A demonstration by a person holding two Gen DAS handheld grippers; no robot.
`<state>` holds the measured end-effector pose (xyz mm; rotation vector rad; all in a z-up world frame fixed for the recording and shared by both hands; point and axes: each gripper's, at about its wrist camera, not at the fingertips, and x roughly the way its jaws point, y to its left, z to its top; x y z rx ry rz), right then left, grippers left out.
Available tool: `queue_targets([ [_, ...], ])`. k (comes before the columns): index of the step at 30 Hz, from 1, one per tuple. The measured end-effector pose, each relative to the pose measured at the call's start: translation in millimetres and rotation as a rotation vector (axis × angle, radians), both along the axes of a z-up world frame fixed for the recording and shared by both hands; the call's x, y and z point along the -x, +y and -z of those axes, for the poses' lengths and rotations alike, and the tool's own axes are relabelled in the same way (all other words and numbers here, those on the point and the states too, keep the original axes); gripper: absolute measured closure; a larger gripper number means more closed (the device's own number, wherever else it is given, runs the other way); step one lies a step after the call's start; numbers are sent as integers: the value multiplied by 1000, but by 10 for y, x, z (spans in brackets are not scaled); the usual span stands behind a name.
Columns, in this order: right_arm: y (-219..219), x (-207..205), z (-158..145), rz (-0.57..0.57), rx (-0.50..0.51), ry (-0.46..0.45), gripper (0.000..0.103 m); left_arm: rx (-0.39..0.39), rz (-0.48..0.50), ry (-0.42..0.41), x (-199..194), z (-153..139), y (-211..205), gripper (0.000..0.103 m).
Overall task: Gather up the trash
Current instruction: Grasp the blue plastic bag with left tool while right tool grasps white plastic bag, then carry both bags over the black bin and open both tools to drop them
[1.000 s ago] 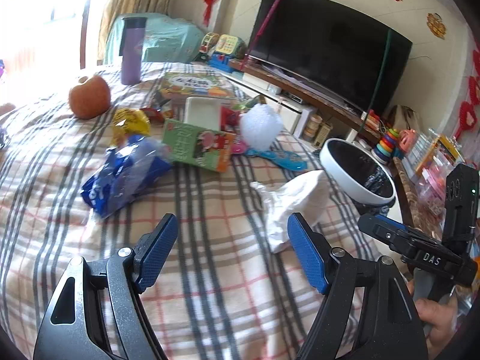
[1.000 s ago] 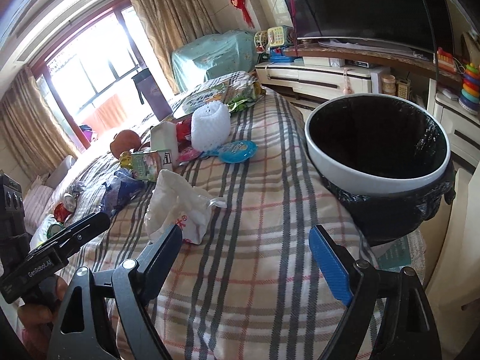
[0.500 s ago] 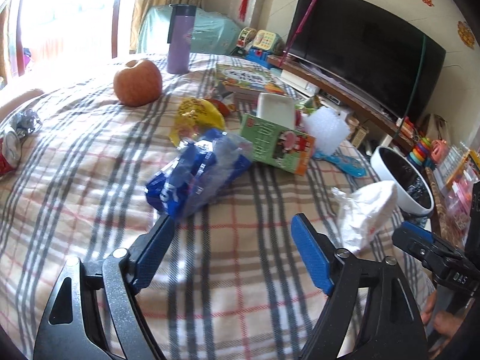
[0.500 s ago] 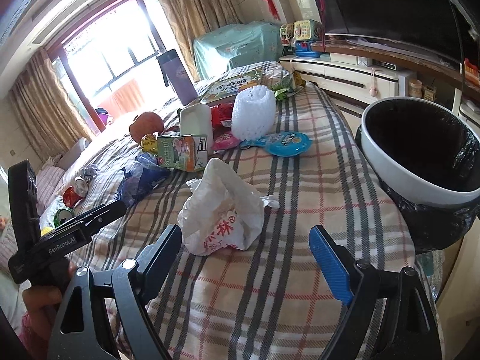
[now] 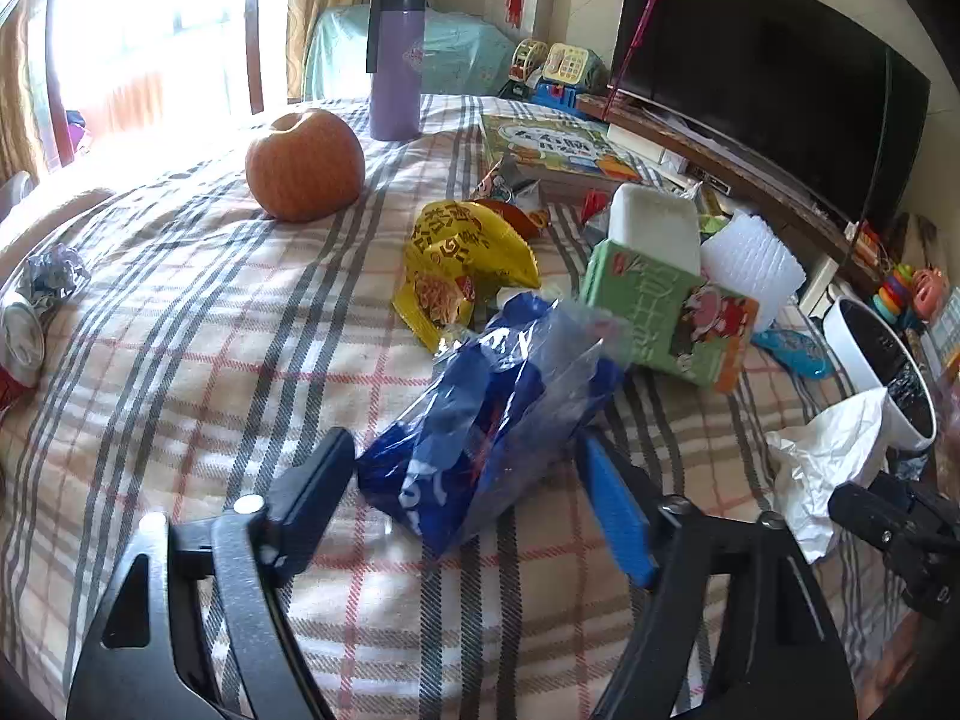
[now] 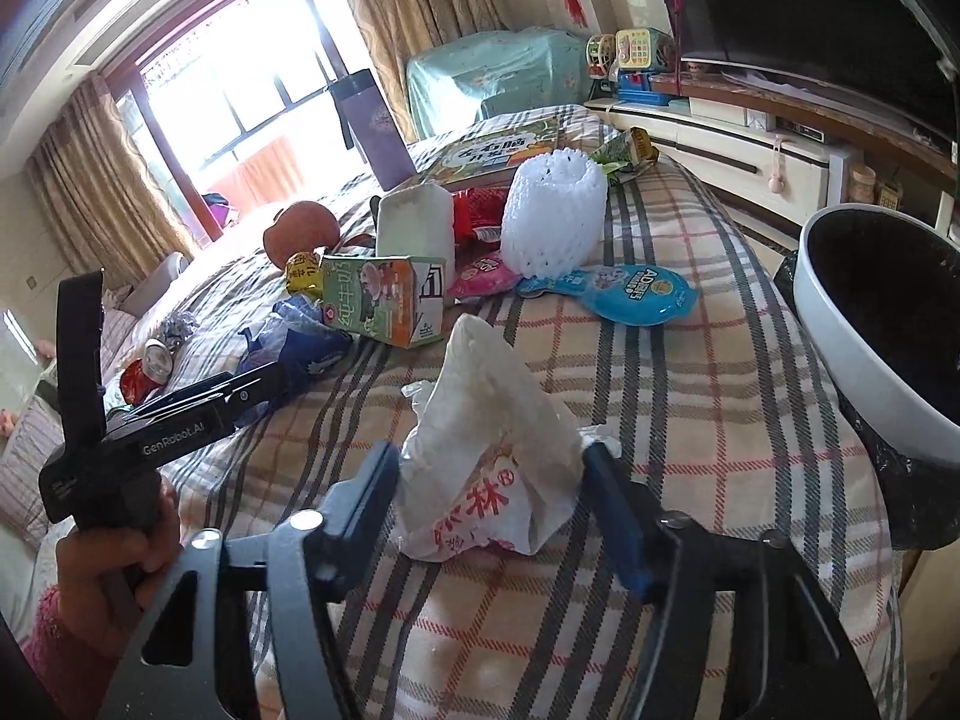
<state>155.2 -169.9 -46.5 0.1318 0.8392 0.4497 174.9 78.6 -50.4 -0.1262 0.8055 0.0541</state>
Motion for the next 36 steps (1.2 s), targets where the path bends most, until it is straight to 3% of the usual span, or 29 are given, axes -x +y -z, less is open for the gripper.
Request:
queue_targets([
  [2,-1,27,-10,-6,10,-12,65,7,10,-2,16,7,-8,49],
  [8,-87,99,-58,-3,2,-20,77,42,51,-2,174,-45,-107,76],
  [21,-493,303,-229,56,-47,-59,78,86,212,-35,545,-246,-688,84],
  [36,-1046,407,-308,186,-66,-82,78,98,368,-48,481,-384,-1371,84],
])
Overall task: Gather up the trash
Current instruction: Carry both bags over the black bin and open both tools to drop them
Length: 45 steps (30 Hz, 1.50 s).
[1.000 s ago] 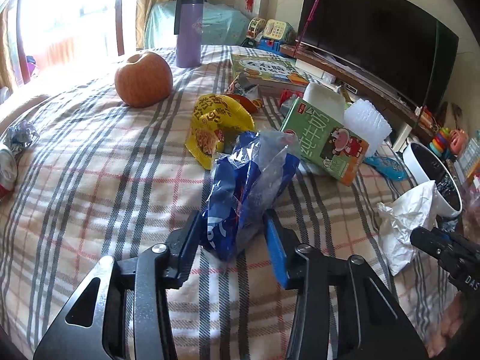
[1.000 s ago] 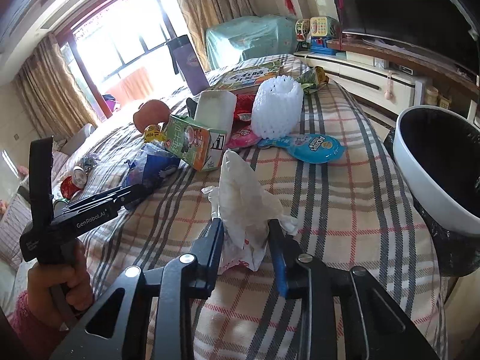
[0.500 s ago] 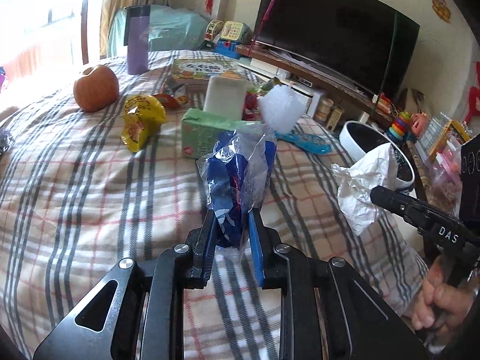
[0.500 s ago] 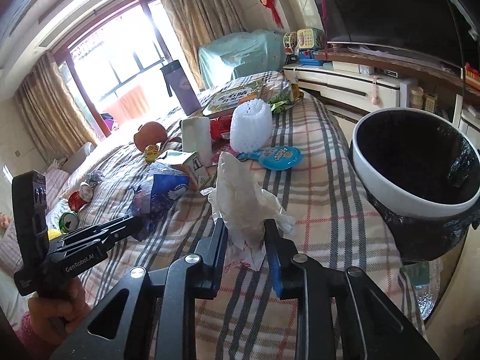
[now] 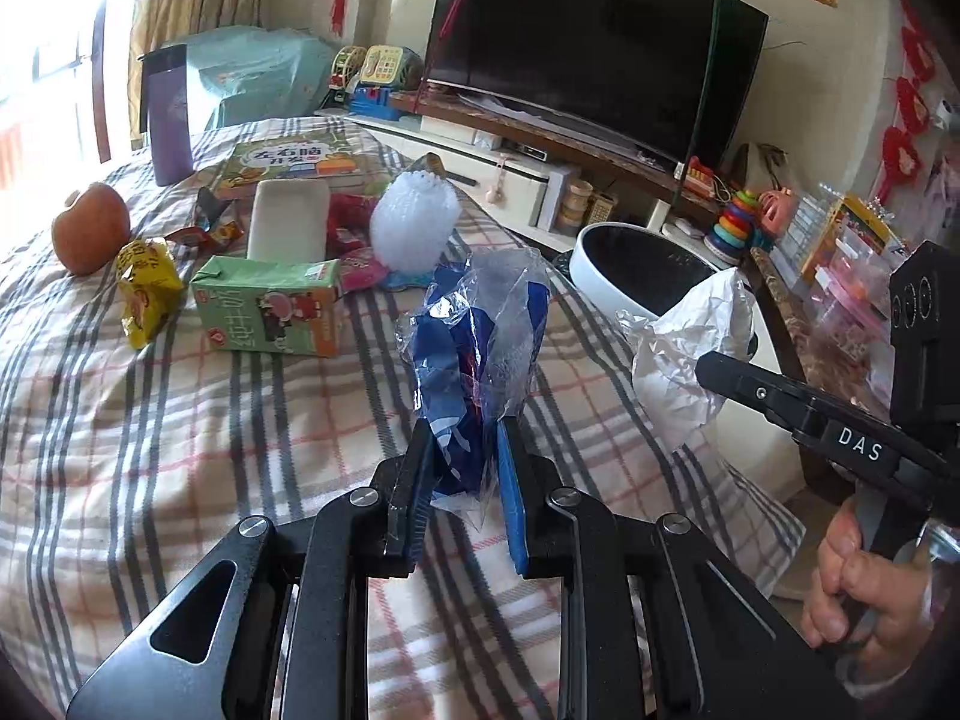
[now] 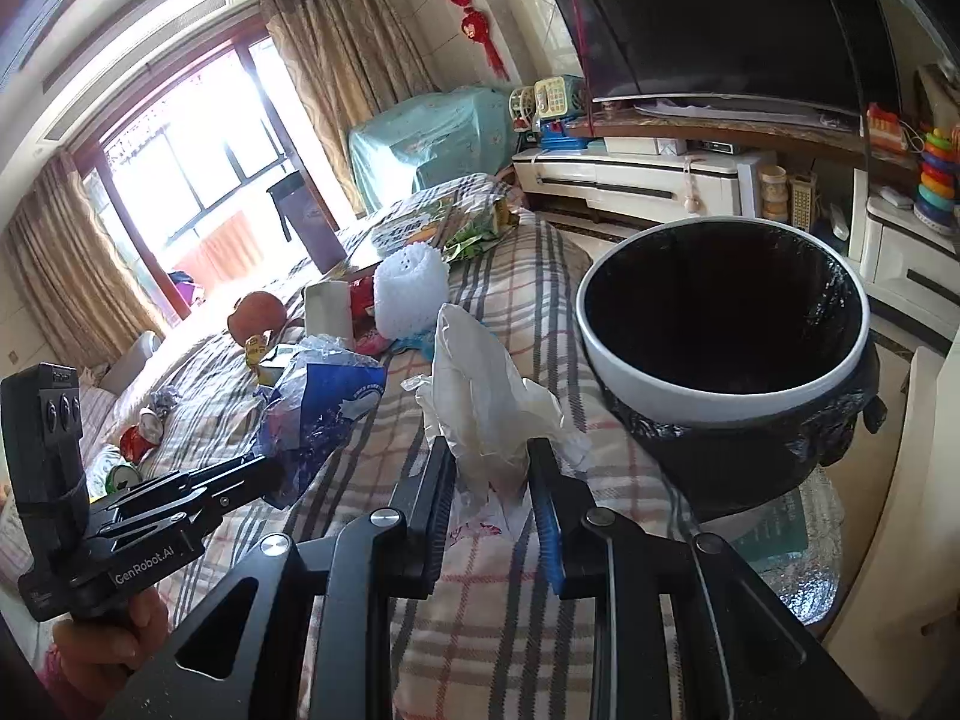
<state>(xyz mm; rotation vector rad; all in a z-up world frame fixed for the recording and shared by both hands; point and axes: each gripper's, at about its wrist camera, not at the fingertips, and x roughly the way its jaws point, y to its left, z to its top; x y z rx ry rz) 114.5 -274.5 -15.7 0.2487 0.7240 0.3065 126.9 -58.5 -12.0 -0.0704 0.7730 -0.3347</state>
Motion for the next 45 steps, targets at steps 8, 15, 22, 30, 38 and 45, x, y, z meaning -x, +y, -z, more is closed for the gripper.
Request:
queue_targets([
  [8,-260,9,-29,57,-7,-9,78,-1,54,-7,-46,-61,-290,84],
  [15,-476,-26,-70,100,-11,-17,78,-6,96,-12,-150,-92,-503,84],
  [22,-670,-94,-119,136,-6,-26,78,-5,125,-15,-257,-121,-673,84],
  [30,-831,-185,-152,162,-4,-32,78,-6,150,-15,-376,-158,-830,84],
  [38,-981,-339,-189,190,3,-35,78,-20,177,-12,-524,-171,-1002,84],
  [45,-1110,-490,-193,210,23,-28,78,-37,207,-15,-685,-199,-1216,84],
])
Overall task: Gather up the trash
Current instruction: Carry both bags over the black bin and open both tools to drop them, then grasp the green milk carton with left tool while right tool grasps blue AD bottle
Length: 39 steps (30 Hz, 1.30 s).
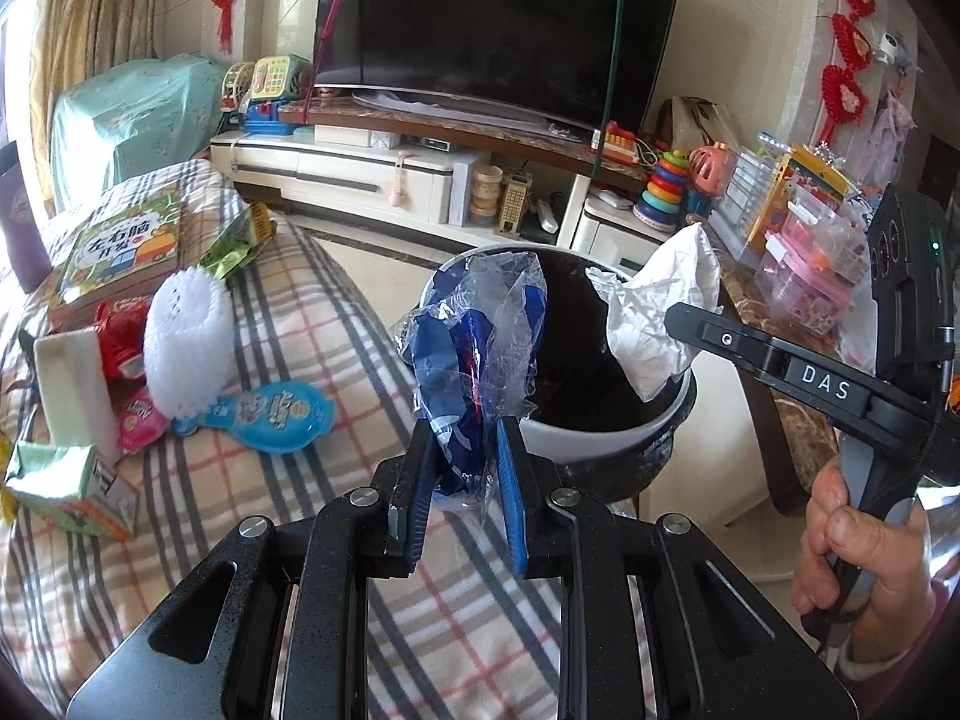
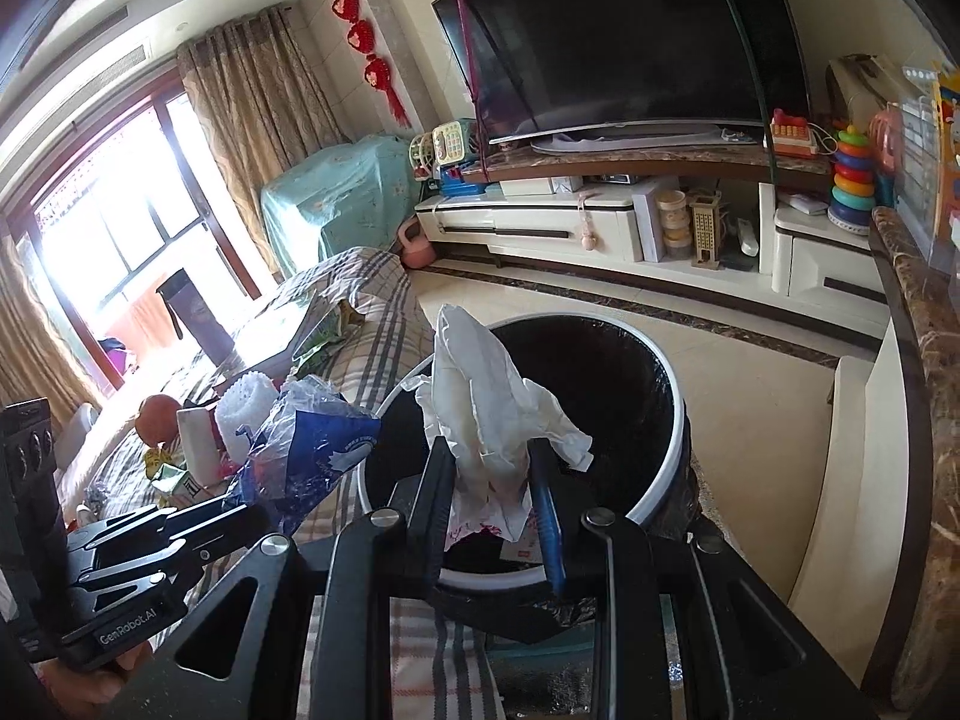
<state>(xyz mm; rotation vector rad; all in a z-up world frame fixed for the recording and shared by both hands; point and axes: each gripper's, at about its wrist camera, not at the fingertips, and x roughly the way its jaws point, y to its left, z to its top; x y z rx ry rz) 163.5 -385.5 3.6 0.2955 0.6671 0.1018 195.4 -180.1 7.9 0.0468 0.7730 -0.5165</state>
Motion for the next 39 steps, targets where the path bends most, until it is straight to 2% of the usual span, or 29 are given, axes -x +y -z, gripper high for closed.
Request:
queue_targets([
  [18,-218,-319,139,27,7,48,77,-27,31,29,-370,69,-354,84],
  [22,-248,-360,160,28,4,57,73,-32,34,32,-422,78,-404,84],
  [24,-268,-383,168,30,0,62,69,-31,34,38,-454,86,-424,82],
  [26,-279,-395,172,31,-6,64,59,-30,29,45,-484,97,-426,74],
  [28,-287,-394,168,34,-8,63,53,-32,22,44,-493,103,-428,66],
  [32,-298,-352,144,35,-22,49,36,-25,12,44,-463,118,-393,56],
  [36,-271,-307,128,33,-31,41,32,-17,-1,47,-388,134,-307,49],
  [39,-249,-261,122,32,-47,33,25,-11,-24,46,-297,140,-199,44],
])
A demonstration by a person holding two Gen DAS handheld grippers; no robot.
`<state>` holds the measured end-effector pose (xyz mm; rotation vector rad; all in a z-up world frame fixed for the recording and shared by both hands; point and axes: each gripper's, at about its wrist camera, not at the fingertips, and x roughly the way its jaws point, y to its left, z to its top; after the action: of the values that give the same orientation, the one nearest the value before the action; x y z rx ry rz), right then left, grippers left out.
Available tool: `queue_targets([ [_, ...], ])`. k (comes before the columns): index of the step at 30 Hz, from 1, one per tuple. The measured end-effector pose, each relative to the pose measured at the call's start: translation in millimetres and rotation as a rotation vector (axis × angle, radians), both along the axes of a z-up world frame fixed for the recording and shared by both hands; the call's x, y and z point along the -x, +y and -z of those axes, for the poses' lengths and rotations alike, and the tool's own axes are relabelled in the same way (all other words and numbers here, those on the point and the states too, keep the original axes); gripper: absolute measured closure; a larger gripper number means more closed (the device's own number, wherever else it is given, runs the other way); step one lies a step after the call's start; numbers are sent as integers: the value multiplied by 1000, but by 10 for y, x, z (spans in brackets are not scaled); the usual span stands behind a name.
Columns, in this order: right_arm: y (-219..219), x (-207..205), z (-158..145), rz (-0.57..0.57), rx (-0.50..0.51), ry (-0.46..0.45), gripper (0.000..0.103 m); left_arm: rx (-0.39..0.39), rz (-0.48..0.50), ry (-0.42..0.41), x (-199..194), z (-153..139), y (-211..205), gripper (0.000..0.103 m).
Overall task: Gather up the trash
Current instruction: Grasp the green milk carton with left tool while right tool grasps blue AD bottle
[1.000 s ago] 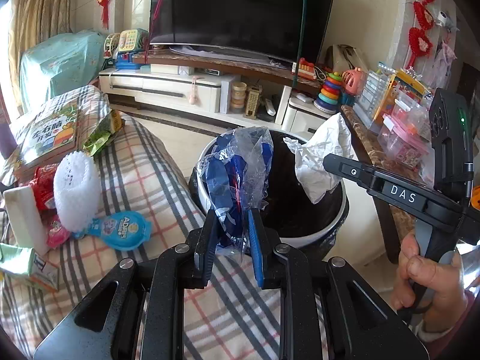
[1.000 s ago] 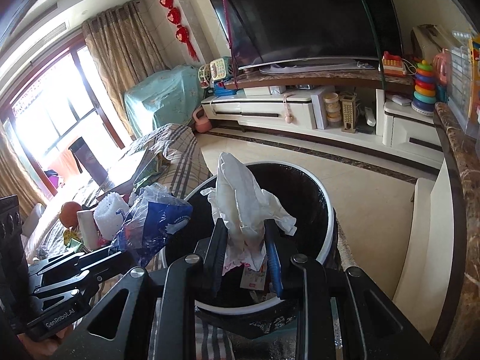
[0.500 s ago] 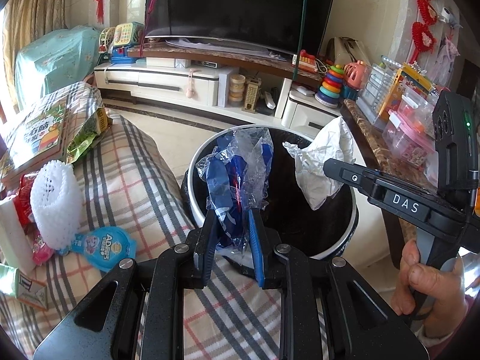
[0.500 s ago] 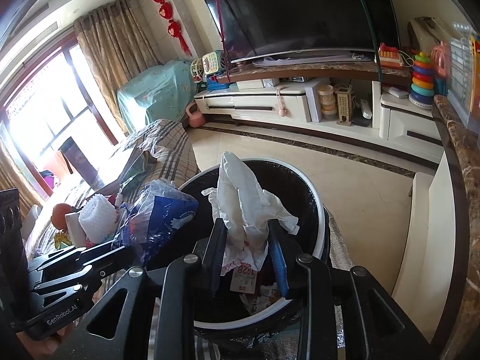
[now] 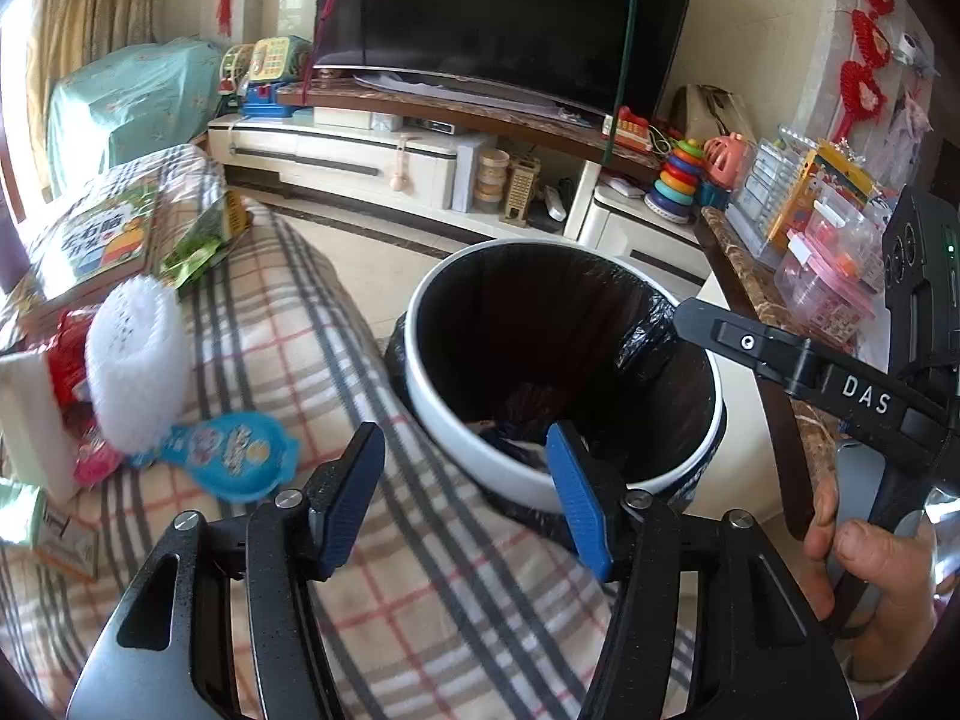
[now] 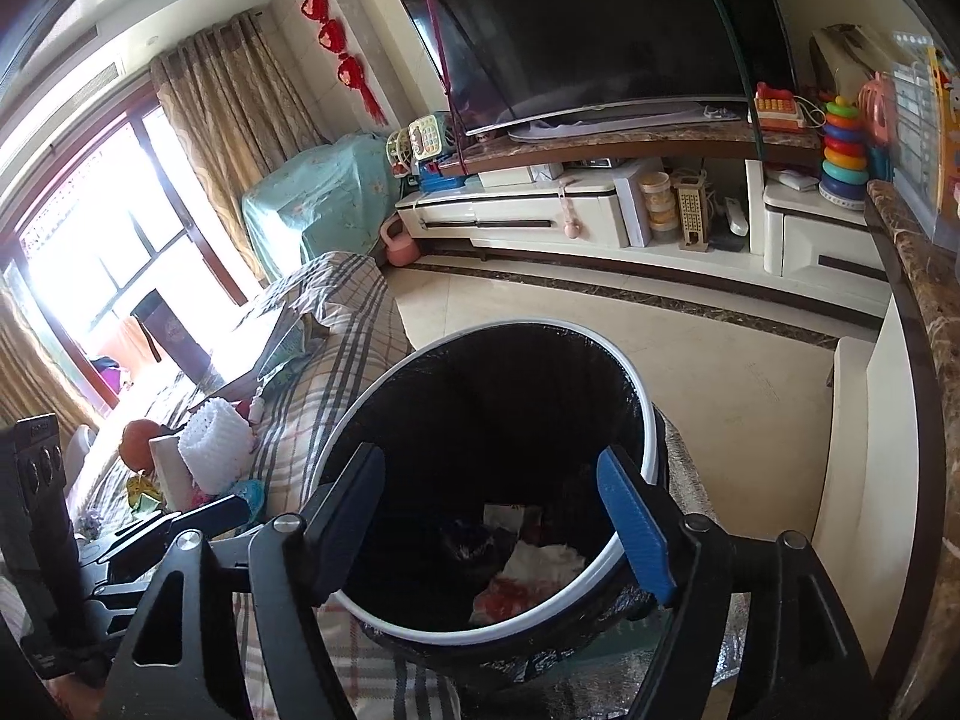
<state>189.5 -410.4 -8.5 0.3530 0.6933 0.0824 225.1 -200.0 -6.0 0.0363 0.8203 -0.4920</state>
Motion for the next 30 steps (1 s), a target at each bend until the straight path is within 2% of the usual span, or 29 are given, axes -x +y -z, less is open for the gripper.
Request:
queue_targets([
  [4,91,77,-6,-10,-14,-8,20,19,-38,14,113,17,184,38],
  [12,437,241,-7,-73,-11,-20,12,49,-128,31,363,56,629,34],
  [30,1260,274,159,-234,9,21,11,61,-331,67,637,266,1676,32],
])
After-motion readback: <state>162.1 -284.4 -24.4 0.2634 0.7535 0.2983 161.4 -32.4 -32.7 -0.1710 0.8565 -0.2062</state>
